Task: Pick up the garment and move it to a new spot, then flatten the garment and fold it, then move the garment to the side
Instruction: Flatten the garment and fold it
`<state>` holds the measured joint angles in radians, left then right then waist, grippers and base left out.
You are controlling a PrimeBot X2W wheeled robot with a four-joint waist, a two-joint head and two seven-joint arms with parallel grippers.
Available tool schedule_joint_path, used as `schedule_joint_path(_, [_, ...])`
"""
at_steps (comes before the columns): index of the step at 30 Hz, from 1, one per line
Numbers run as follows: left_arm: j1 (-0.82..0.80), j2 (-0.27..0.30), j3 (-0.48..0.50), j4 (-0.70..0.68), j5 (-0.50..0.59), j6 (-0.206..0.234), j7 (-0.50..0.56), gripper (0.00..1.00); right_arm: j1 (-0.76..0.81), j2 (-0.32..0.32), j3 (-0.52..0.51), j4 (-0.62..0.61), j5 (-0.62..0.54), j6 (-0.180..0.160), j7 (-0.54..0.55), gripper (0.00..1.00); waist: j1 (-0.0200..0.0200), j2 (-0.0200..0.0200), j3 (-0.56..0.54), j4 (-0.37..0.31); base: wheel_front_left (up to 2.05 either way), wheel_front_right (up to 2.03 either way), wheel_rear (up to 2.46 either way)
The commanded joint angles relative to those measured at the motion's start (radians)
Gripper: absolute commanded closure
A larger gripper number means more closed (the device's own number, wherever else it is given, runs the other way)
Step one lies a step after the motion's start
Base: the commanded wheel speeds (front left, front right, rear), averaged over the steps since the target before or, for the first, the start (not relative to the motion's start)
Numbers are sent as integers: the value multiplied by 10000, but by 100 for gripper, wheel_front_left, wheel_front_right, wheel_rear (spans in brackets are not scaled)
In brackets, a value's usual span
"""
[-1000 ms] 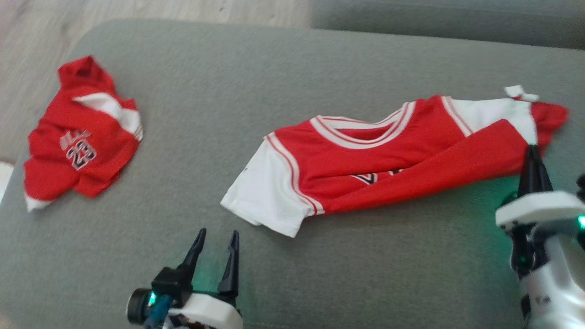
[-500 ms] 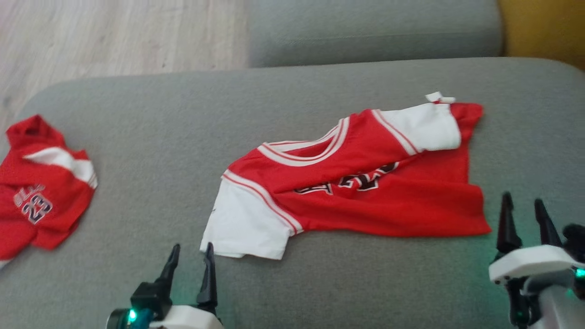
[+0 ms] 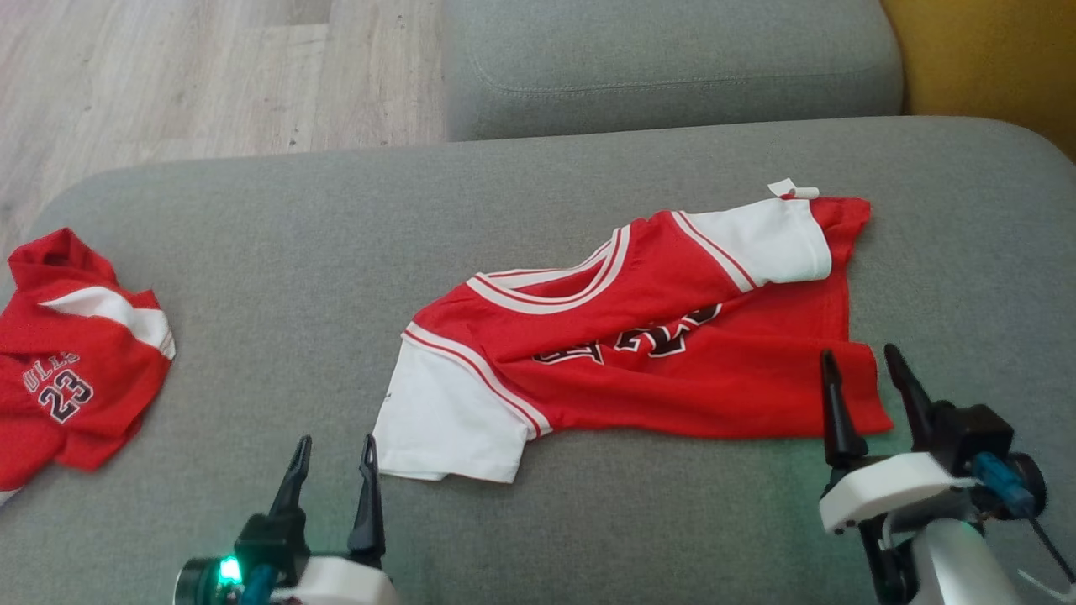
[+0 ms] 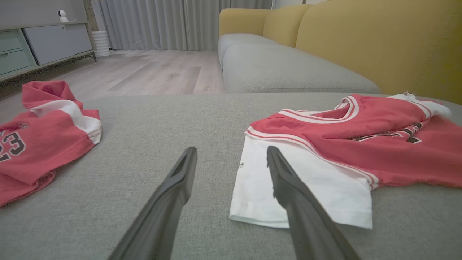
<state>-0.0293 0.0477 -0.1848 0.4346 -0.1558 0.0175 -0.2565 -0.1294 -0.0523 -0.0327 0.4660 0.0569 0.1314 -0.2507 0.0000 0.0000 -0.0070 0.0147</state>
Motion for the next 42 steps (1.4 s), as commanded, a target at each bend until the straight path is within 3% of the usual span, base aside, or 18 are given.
schedule_joint_path(1, [-78,26,375,-309,77,-4,-53,0,-196,6,293,-208,-19,-7,-110,0,0,0,-17,31,0,0,0])
schedule_joint_path(13, [-483,26,56,222,-258,-447,-53,0,-185,18,433,131,546,-7,-110,0,0,0,223,-261,0,0,0])
schedule_joint_path(20, [-1275,26,360,1568,-221,-325,-53,0,-299,19,302,140,428,-7,-111,0,0,0,766,-810,0,0,0])
schedule_joint_path(26, [-1851,44,858,3161,-74,79,-53,0,-481,19,125,29,270,-7,-111,0,0,0,1168,-1201,0,0,0])
schedule_joint_path(29, [-2013,39,761,4028,-73,-159,-53,0,-489,20,9,28,250,-7,-111,0,0,0,1227,-1326,0,0,0])
schedule_joint_path(30, [-2041,37,709,4293,-133,-306,-53,6,-480,20,-41,34,262,-7,-111,0,0,0,1233,-1347,0,0,0])
schedule_joint_path(32, [-2103,32,551,4756,-293,-570,-53,61,-453,20,-140,46,278,-7,-111,0,0,0,1219,-1364,0,0,0])
schedule_joint_path(33, [-2103,32,551,4756,-293,-570,-53,61,-453,20,-140,46,278,-7,-111,0,0,0,1219,-1364,0,0,0])
schedule_joint_path(34, [-2124,31,413,4938,-454,-713,-53,96,-438,20,-189,61,302,-7,-111,0,0,0,1214,-1358,0,0,0])
schedule_joint_path(35, [-2154,30,238,5070,-592,-810,-53,100,-426,20,-235,75,324,-7,-111,0,0,0,1205,-1339,0,0,0])
schedule_joint_path(39, [-2272,28,-508,5303,-1212,-1012,-53,100,-386,20,-418,137,428,-7,-111,0,0,0,1181,-1155,0,0,0])
schedule_joint_path(42, [-2385,28,-466,4604,-1441,-546,-53,100,-372,20,-460,242,545,-7,-111,0,0,0,1147,-961,0,0,0])
